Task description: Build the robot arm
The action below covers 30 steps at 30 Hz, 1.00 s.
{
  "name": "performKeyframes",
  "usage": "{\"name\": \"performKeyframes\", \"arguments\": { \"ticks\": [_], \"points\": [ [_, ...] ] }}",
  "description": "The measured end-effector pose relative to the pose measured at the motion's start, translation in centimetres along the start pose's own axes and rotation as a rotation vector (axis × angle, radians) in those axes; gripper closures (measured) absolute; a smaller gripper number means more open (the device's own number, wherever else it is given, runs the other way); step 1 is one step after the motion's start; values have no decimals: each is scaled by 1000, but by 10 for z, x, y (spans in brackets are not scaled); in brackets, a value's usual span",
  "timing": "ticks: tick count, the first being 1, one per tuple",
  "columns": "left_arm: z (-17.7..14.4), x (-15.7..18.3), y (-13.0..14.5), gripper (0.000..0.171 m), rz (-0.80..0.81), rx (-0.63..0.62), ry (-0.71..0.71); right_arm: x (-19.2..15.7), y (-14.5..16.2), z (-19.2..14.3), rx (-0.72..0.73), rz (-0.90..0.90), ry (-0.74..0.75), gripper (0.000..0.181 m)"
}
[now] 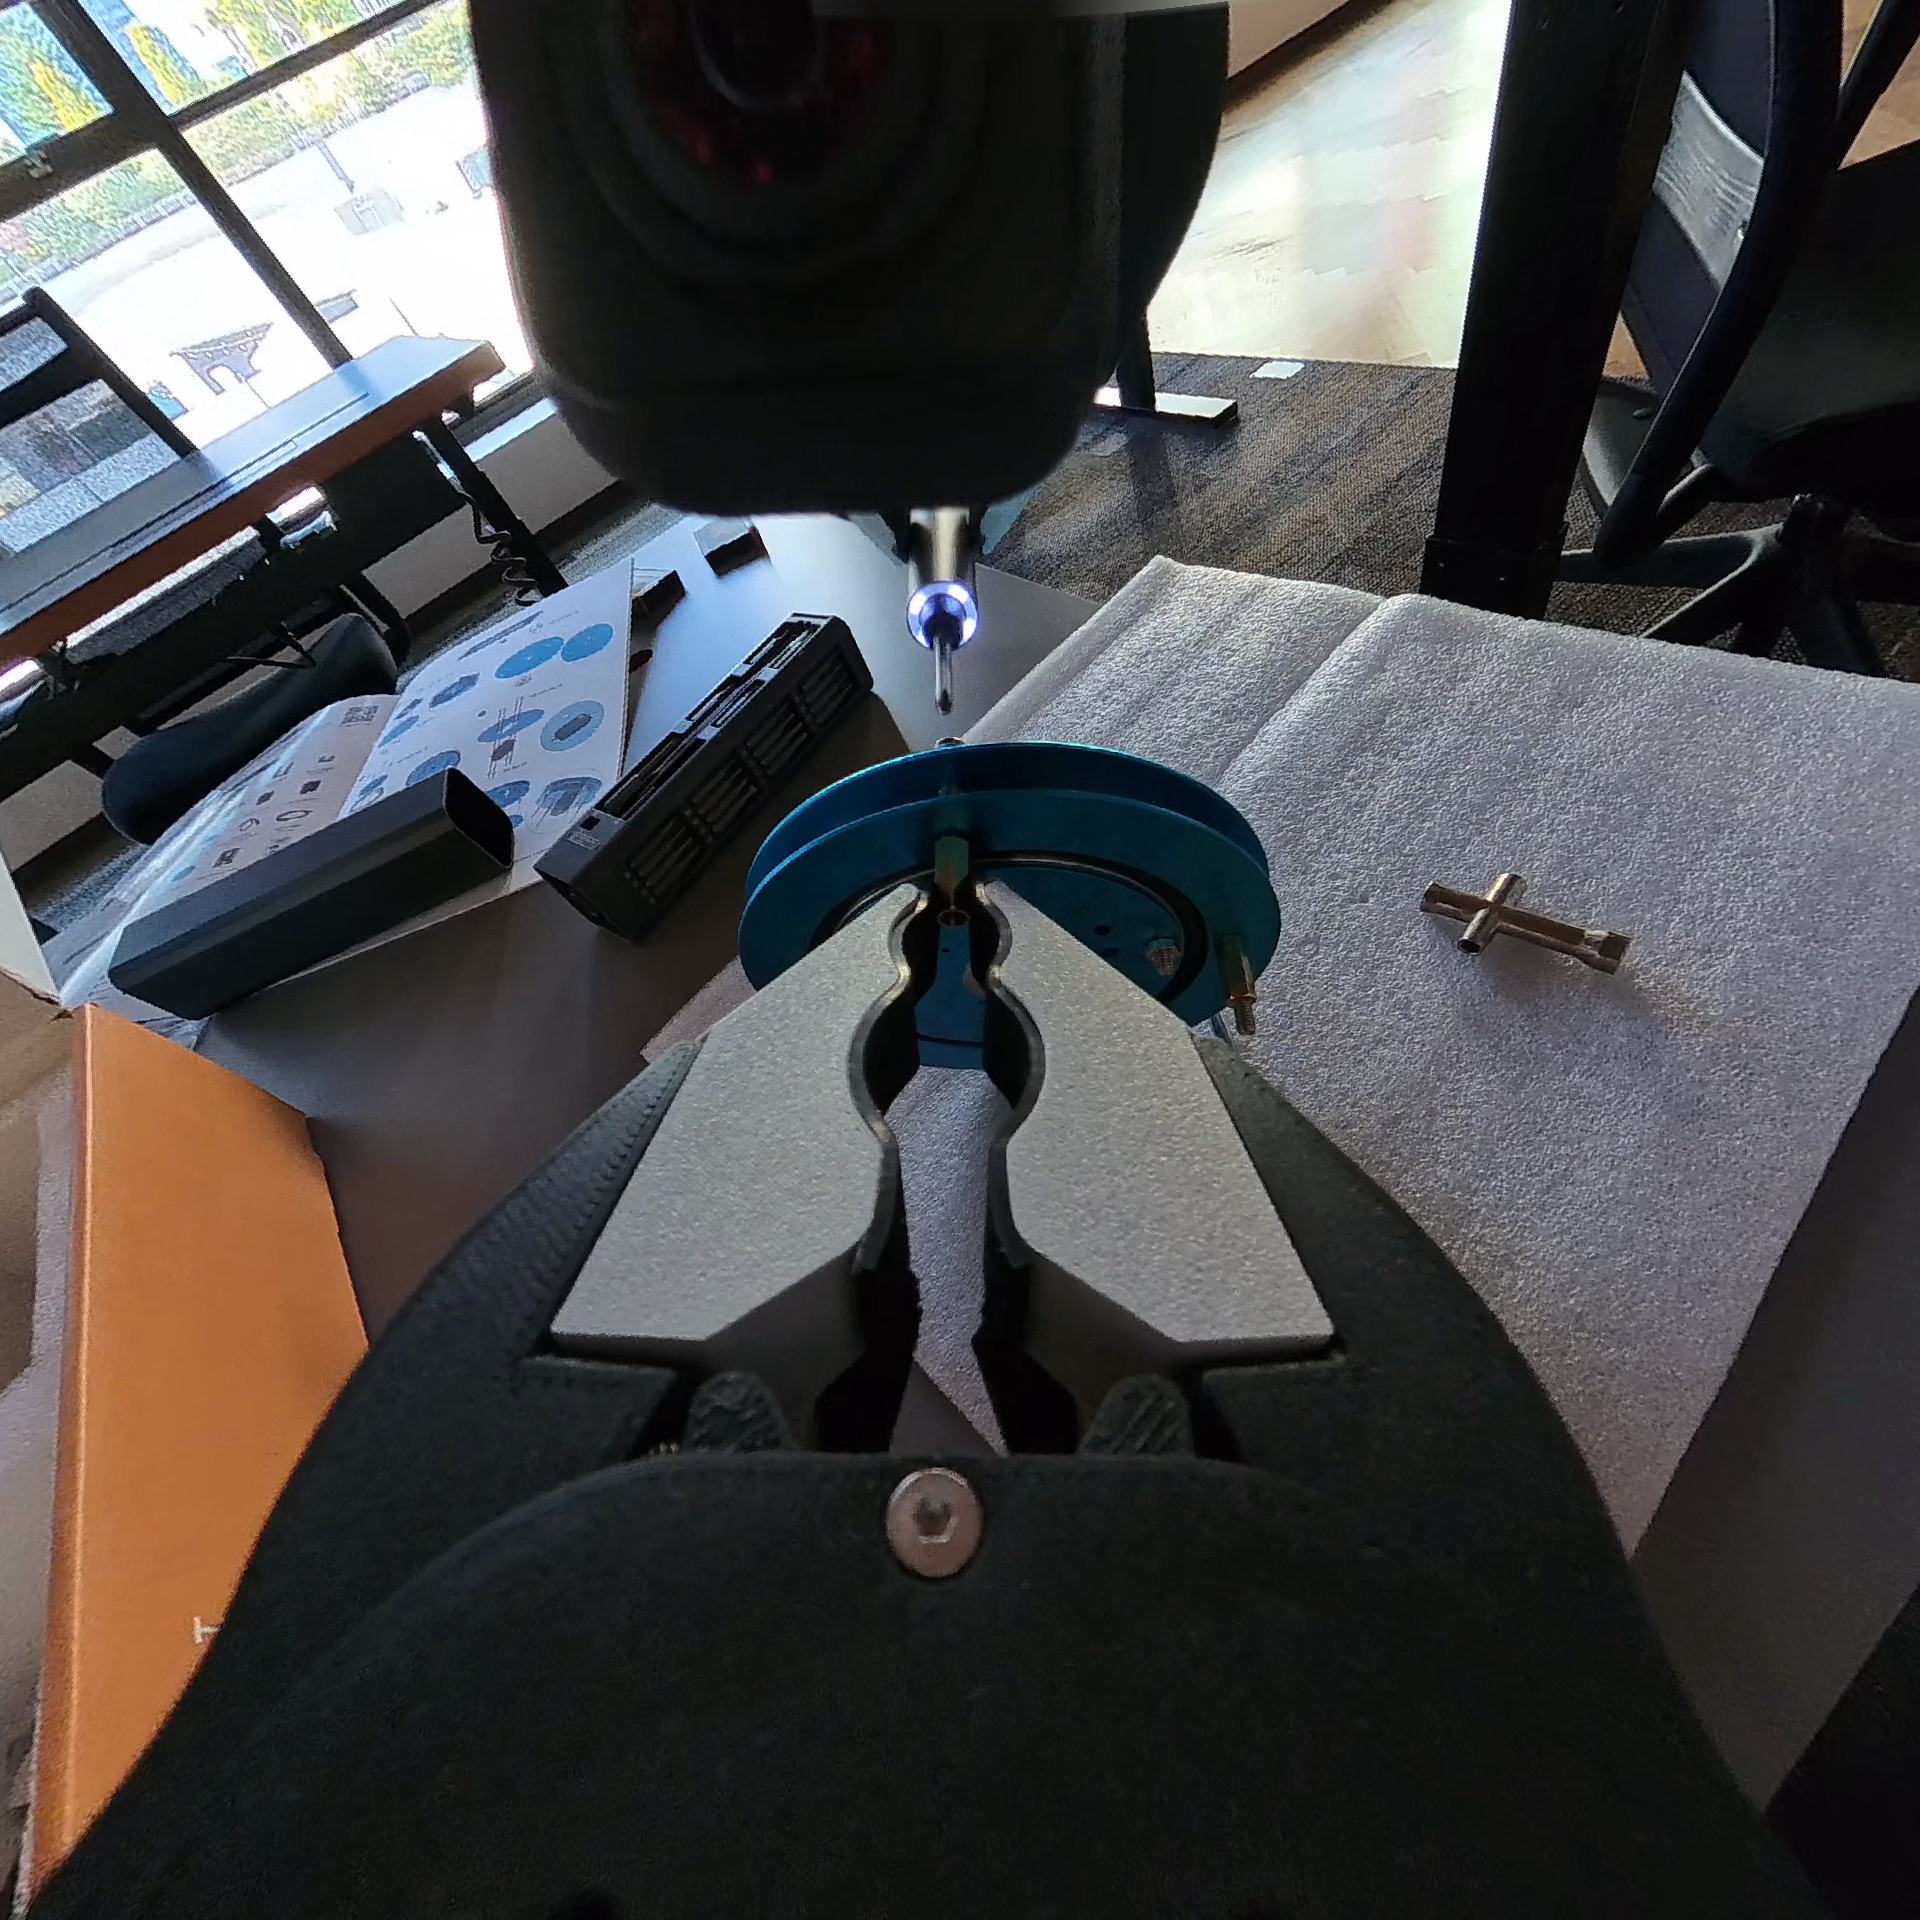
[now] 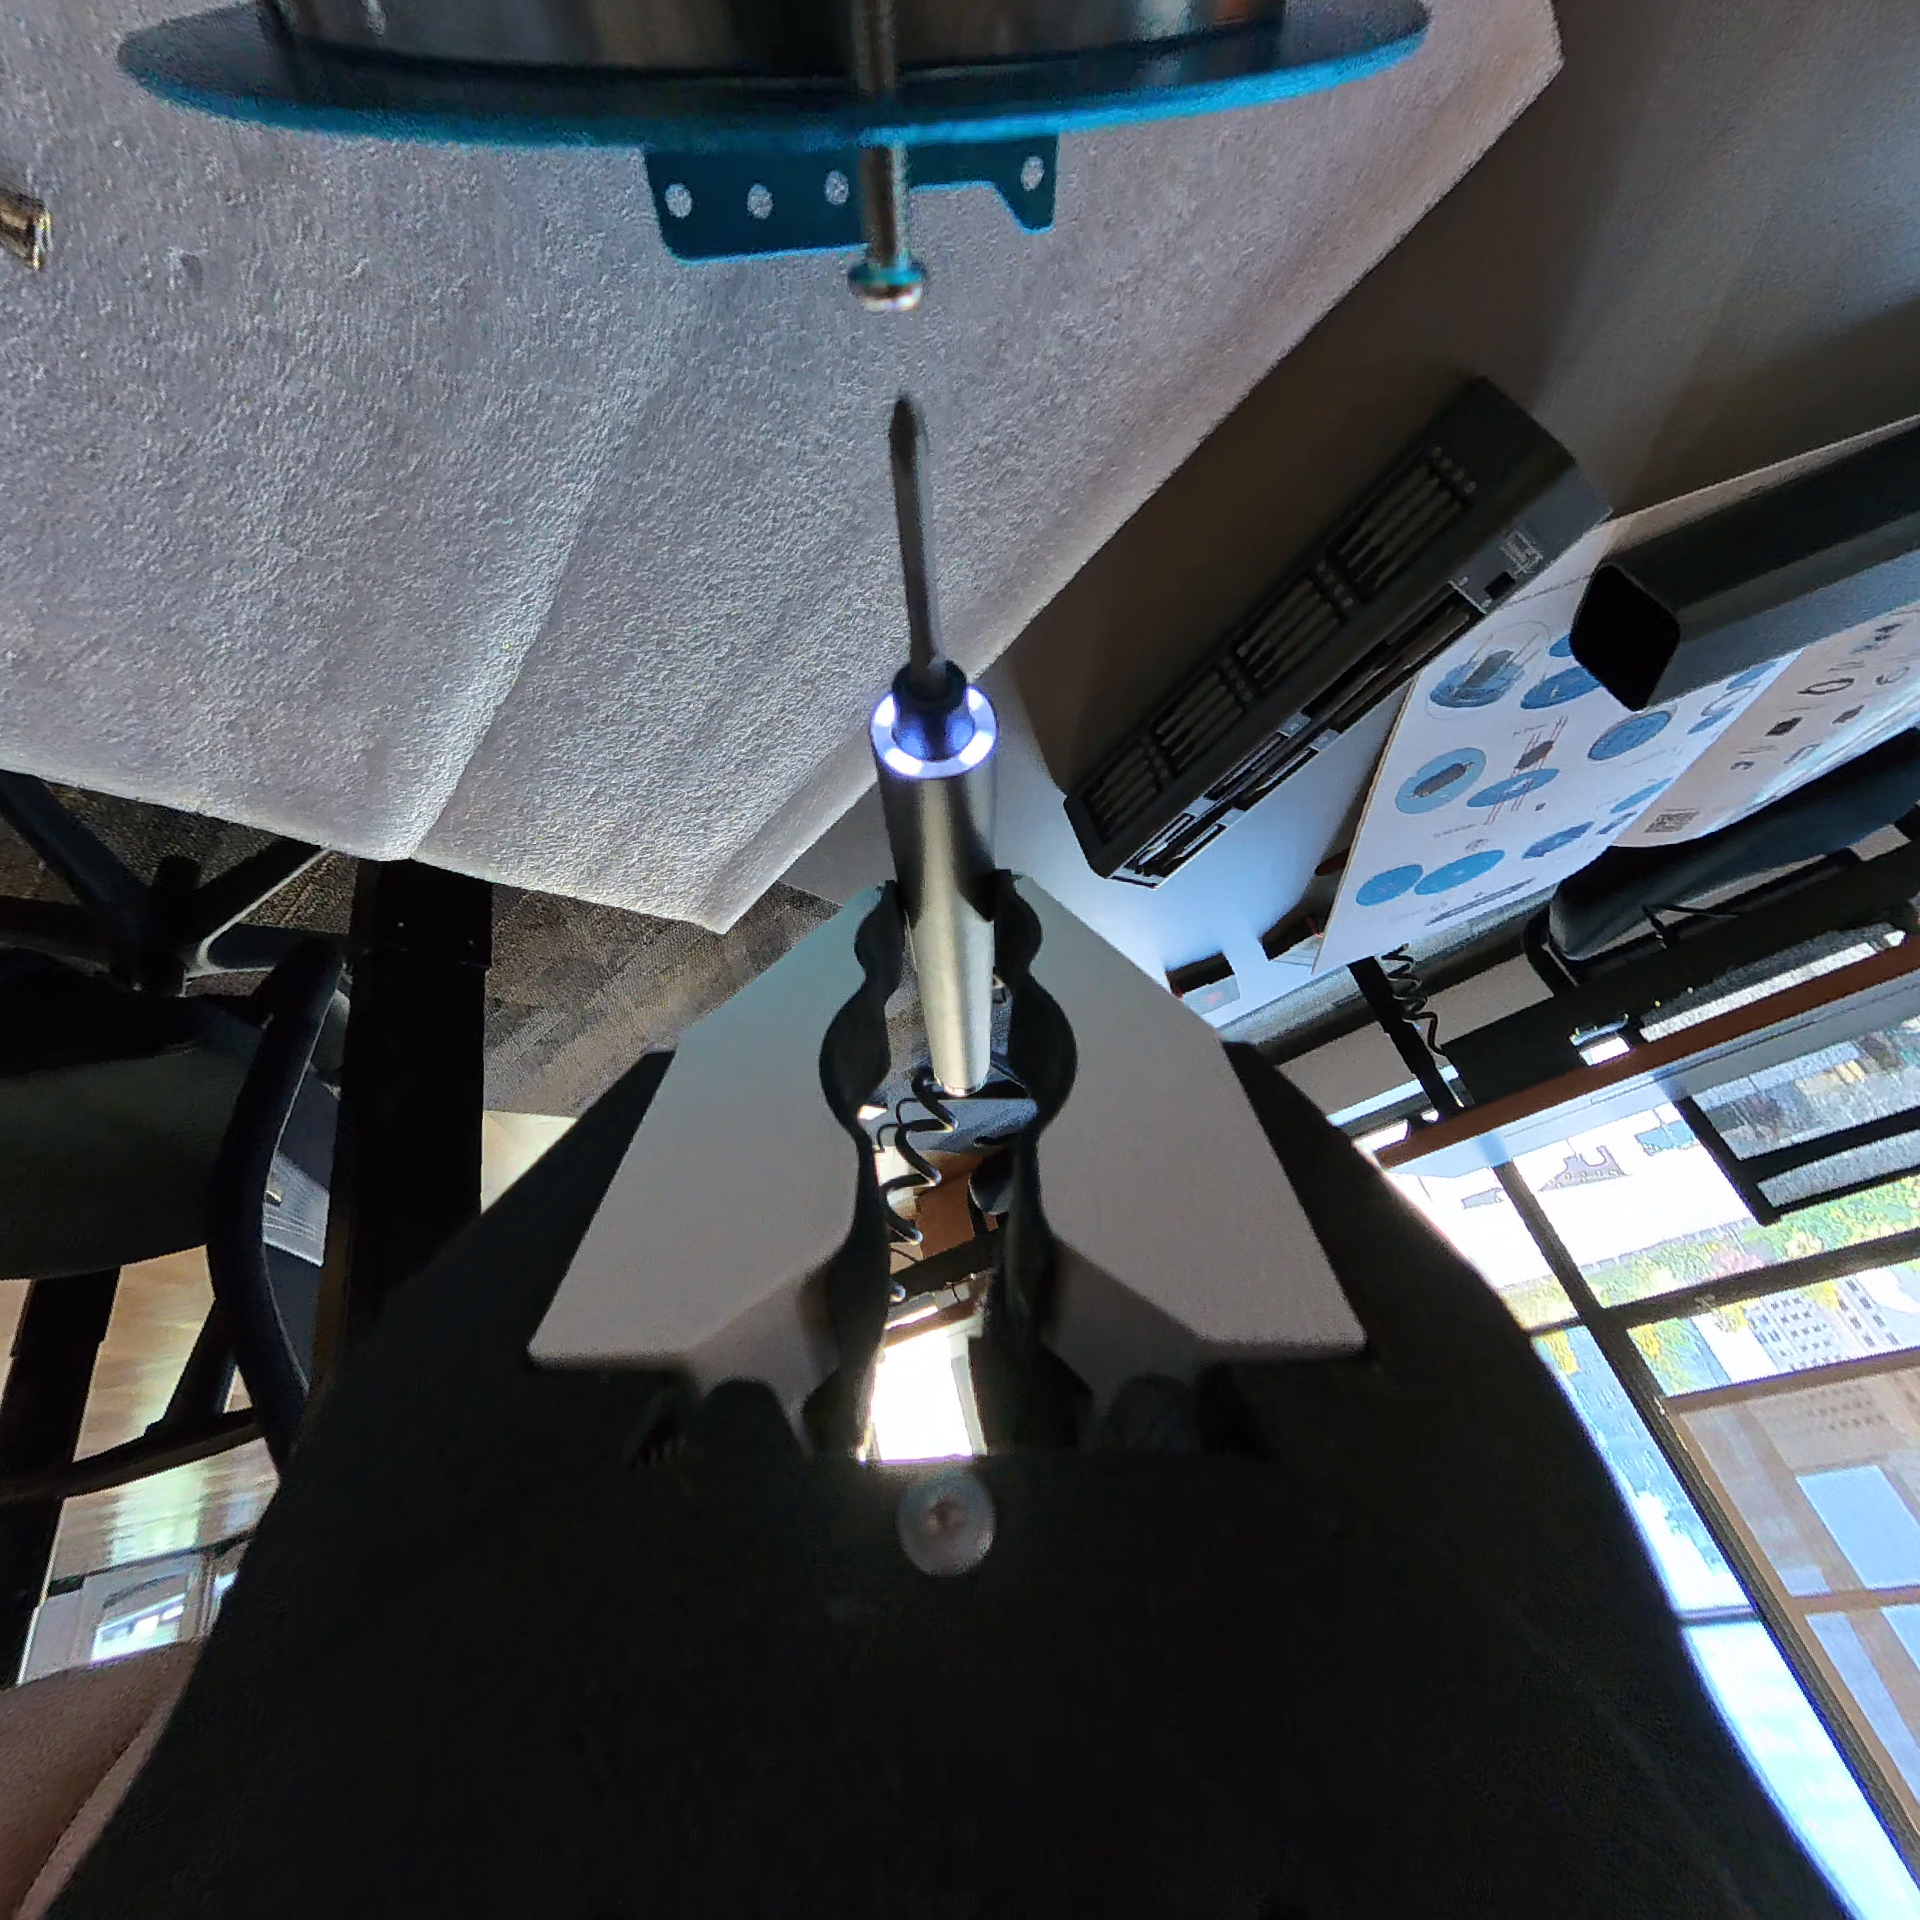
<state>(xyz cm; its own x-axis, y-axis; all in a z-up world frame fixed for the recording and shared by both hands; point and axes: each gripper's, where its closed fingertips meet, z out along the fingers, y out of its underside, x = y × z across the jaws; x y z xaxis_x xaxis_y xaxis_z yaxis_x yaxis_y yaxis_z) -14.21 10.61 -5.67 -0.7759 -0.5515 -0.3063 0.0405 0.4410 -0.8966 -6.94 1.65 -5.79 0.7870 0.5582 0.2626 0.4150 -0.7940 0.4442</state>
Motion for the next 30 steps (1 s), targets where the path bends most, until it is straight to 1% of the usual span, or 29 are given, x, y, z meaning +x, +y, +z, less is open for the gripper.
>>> {"name": "performKeyframes", "arguments": {
  "ticks": [11,15,30],
  "points": [
    [-1,1,0,168,-10,11,-4,3,1,-6,-87,-8,53,166],
    [-1,1,0,168,-14,16,-2,1,-1,-4,-109,-17,43,166],
    [0,2,-1,168,-10,26,5,2,-2,-3,-140,-31,40,166]
  ]
}}
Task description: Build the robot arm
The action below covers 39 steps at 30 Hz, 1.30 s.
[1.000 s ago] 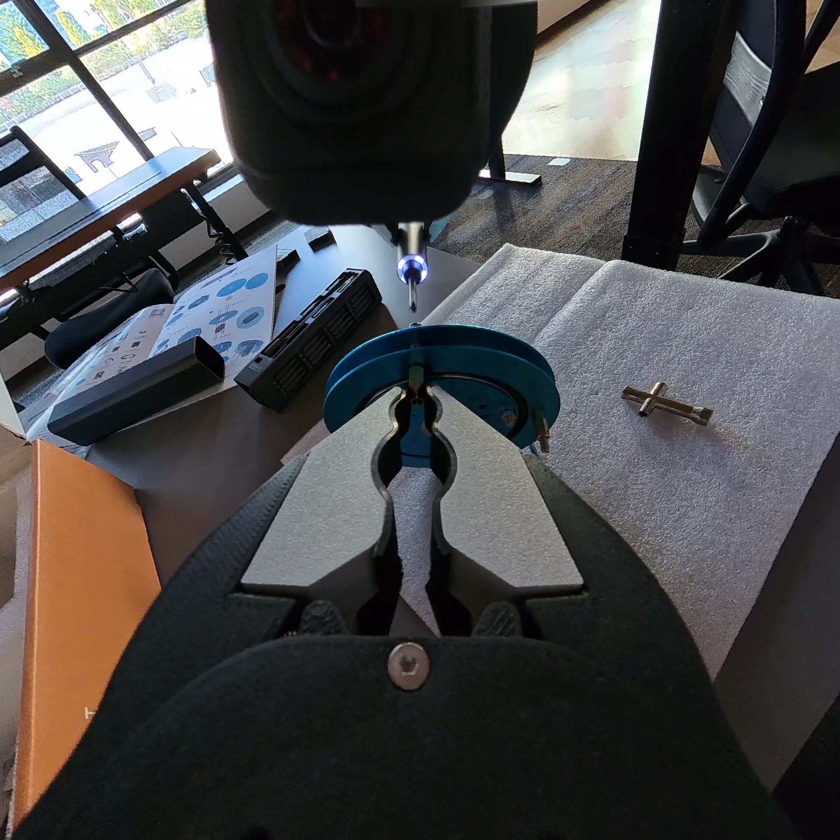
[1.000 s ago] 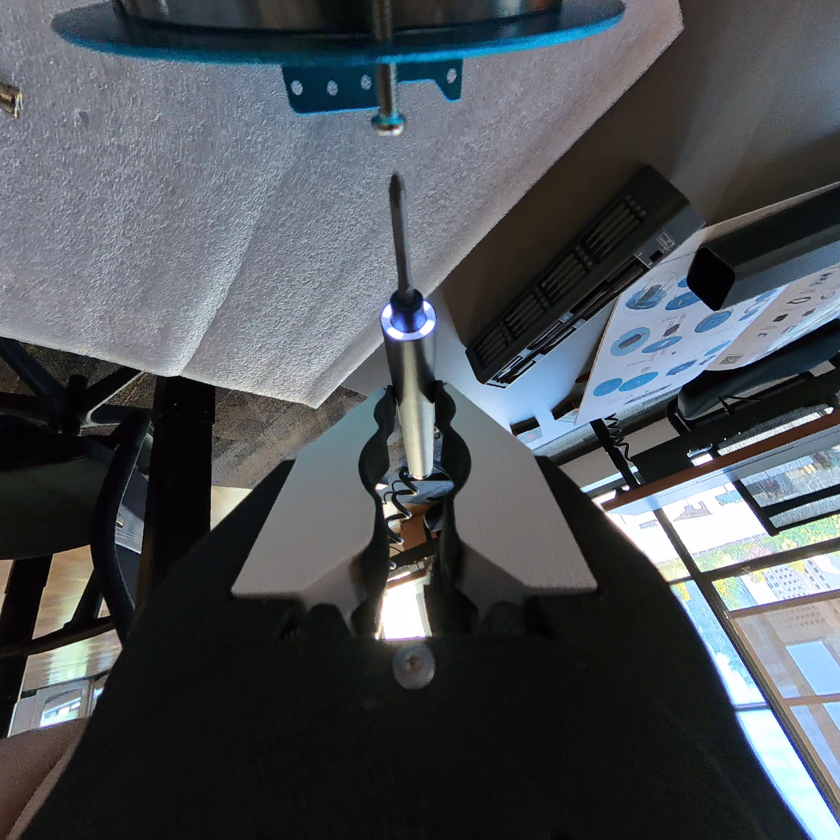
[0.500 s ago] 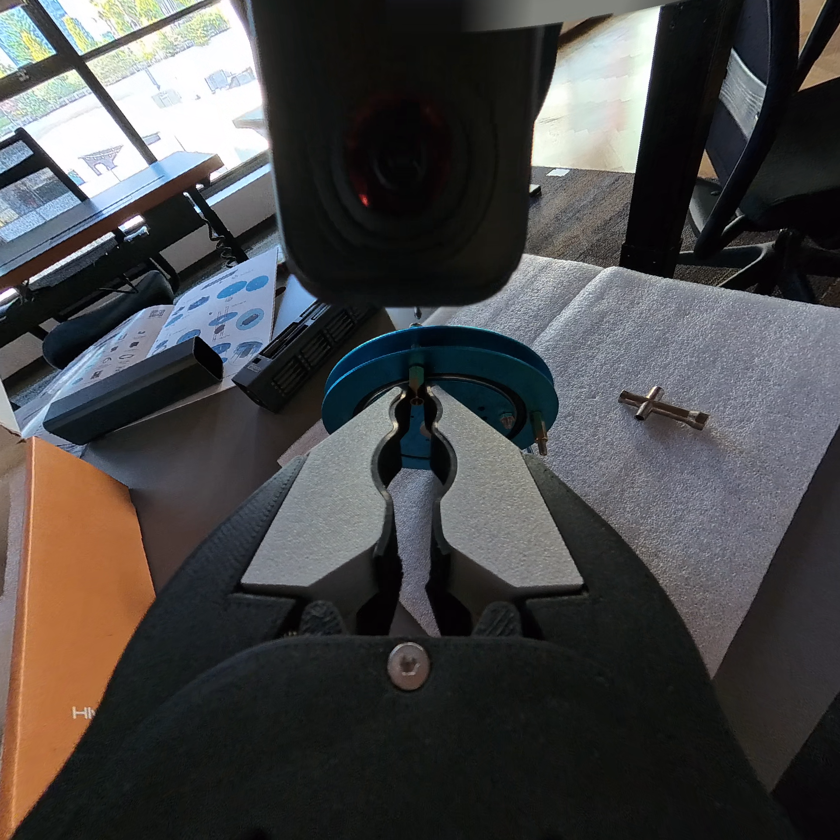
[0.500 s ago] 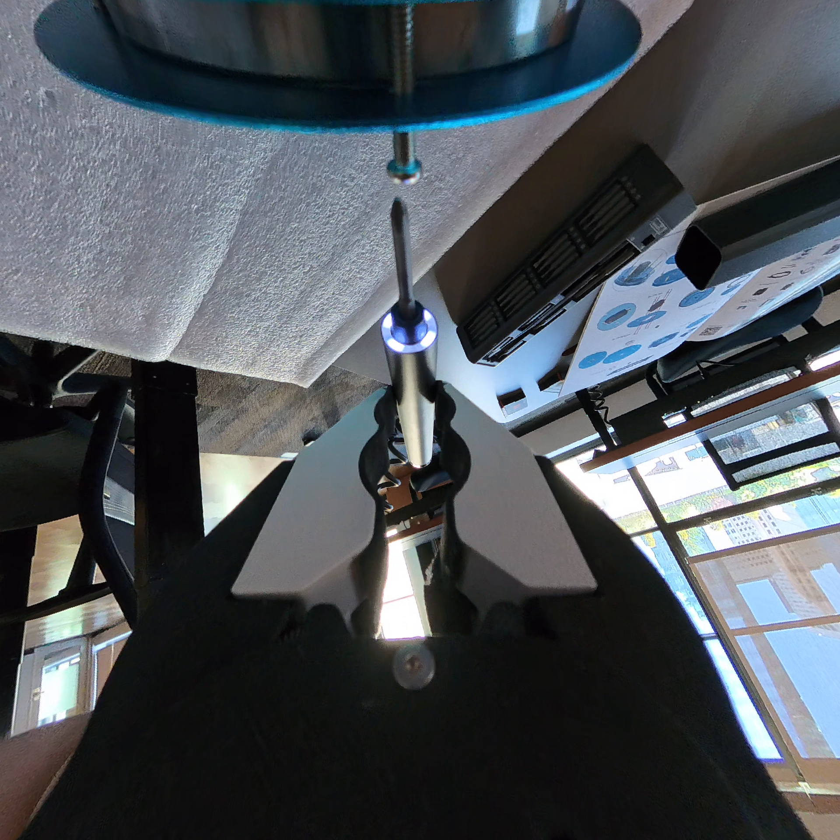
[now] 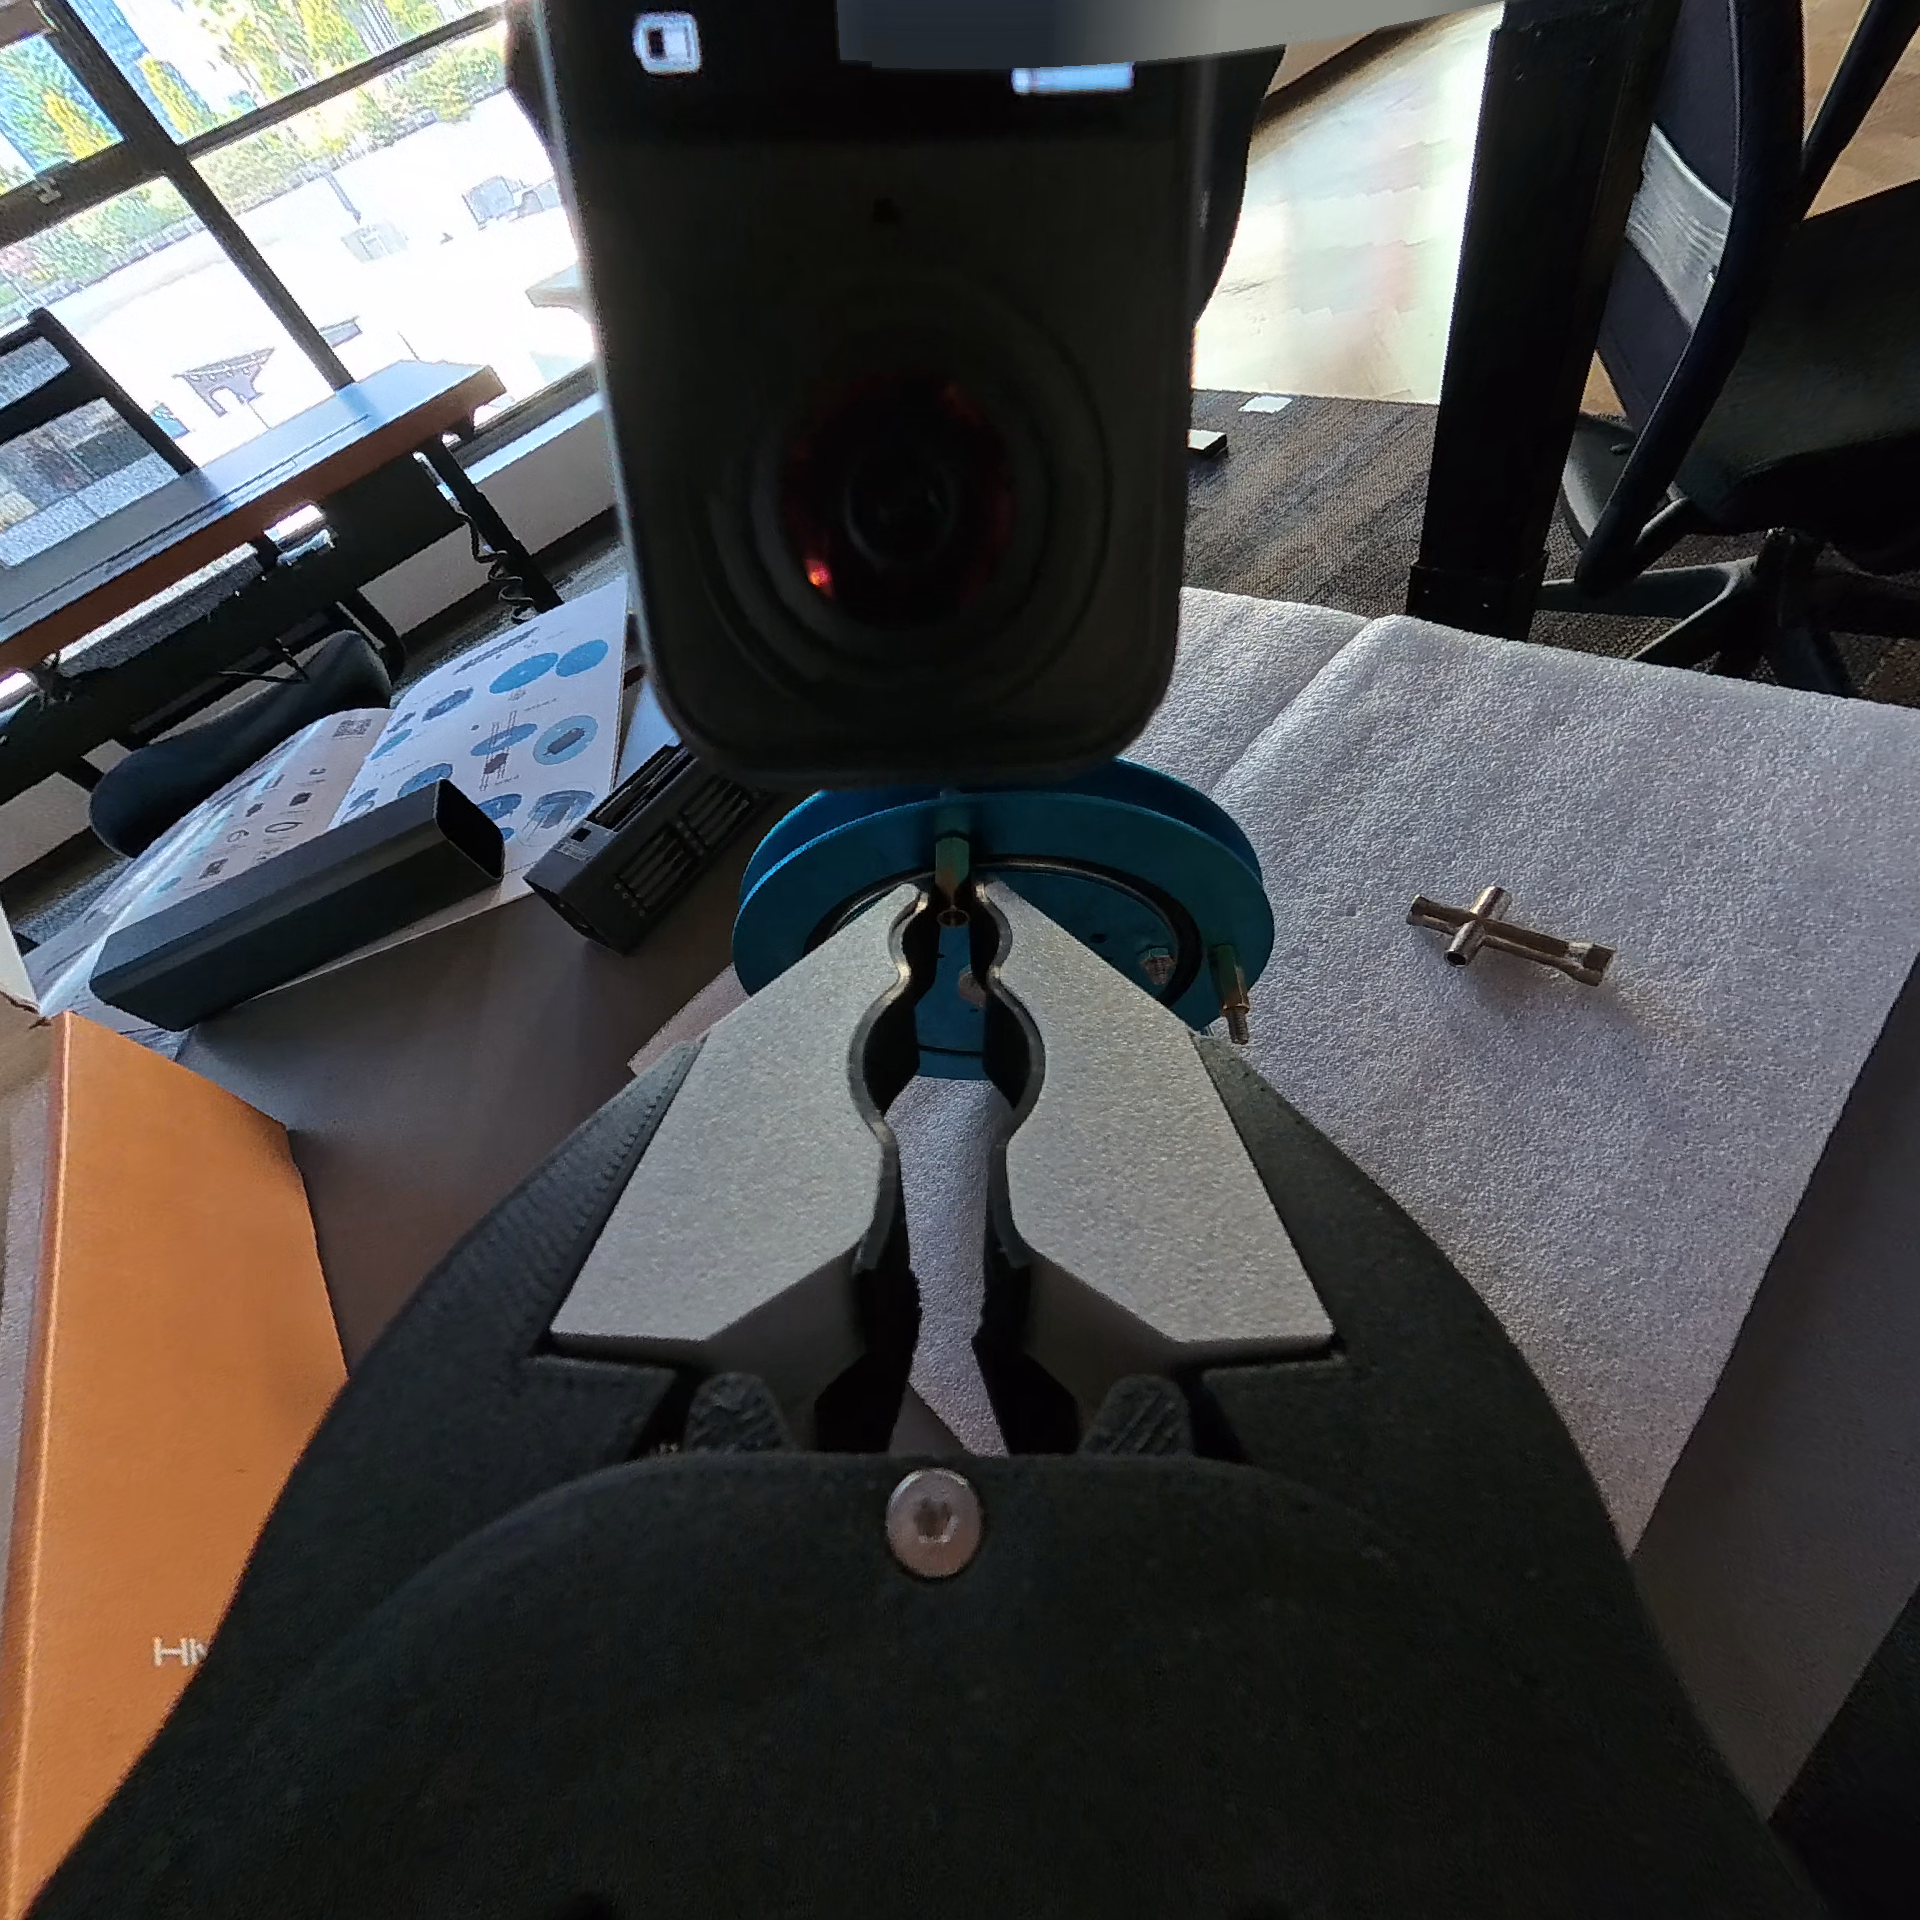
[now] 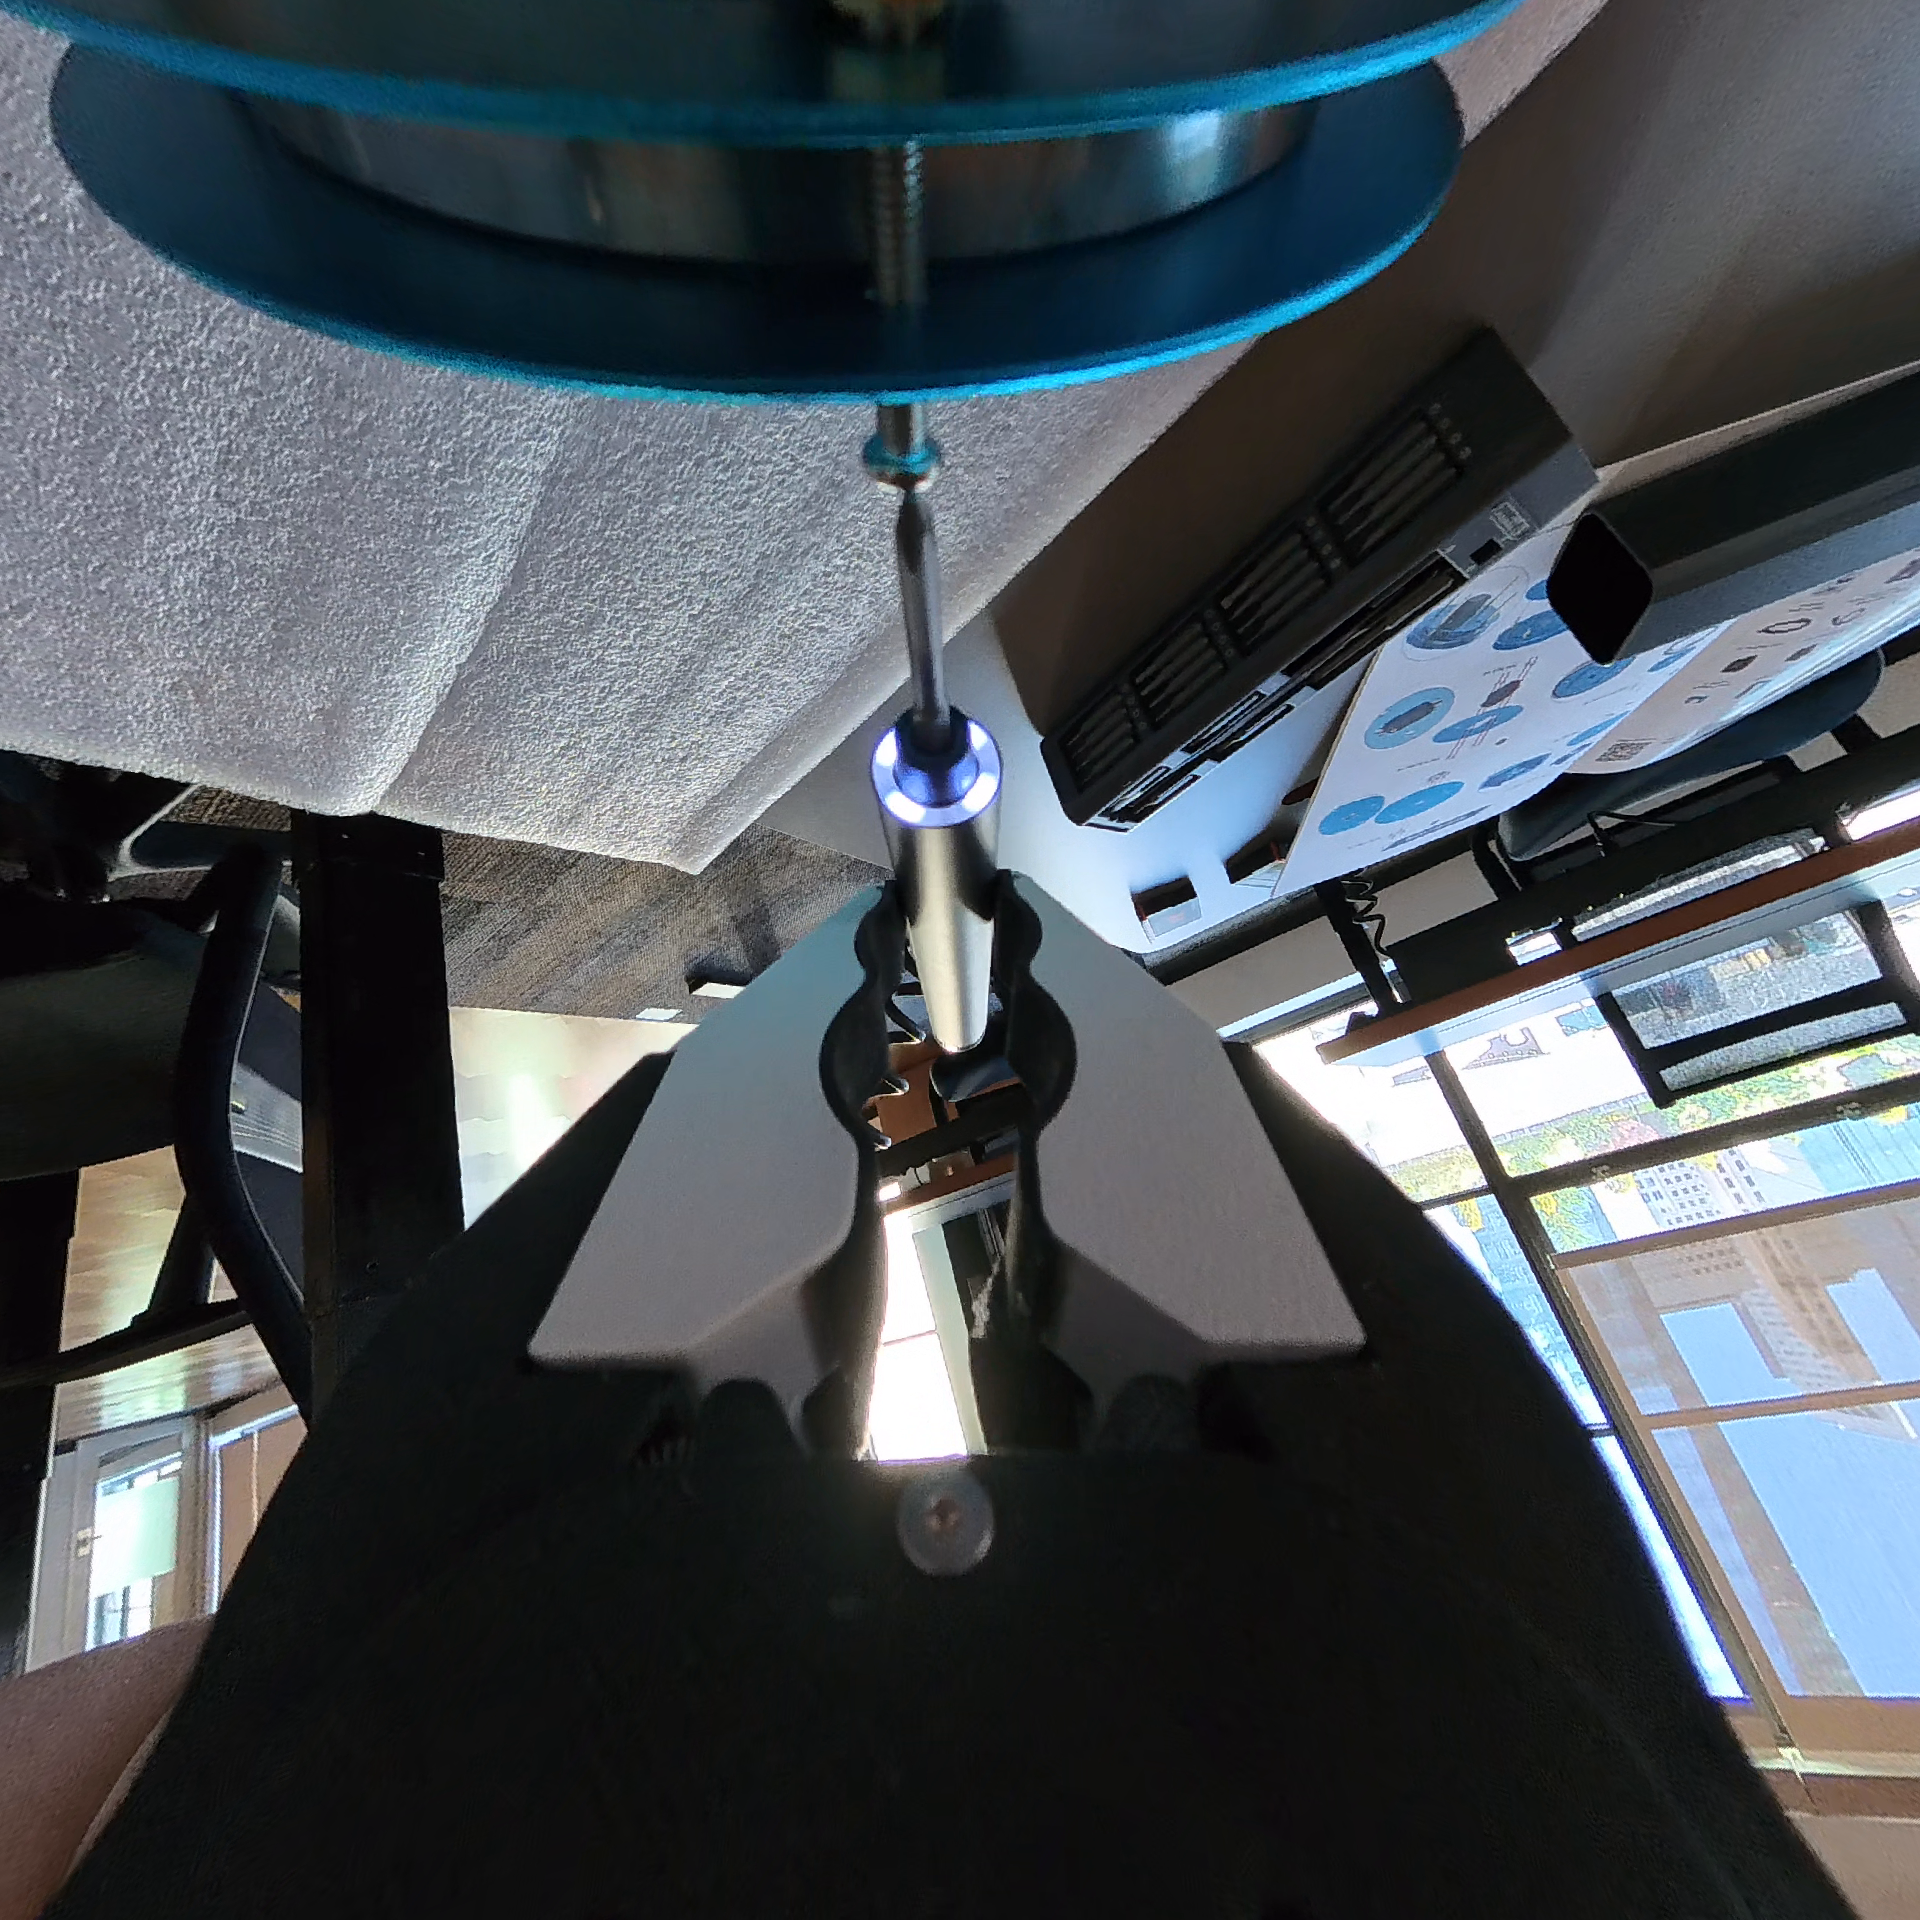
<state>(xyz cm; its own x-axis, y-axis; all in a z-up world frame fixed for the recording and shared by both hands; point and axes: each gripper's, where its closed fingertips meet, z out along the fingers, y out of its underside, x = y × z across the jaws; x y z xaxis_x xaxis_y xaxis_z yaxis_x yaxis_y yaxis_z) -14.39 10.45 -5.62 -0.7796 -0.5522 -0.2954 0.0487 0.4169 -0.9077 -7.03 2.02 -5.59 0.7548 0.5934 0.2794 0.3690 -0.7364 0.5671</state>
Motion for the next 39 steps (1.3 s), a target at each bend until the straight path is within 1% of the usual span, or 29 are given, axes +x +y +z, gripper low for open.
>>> {"name": "performKeyframes", "arguments": {
  "ticks": [39],
  "points": [
    [0,2,0,168,4,1,0,-4,-4,3,-20,-11,-22,165]
  ]
}}
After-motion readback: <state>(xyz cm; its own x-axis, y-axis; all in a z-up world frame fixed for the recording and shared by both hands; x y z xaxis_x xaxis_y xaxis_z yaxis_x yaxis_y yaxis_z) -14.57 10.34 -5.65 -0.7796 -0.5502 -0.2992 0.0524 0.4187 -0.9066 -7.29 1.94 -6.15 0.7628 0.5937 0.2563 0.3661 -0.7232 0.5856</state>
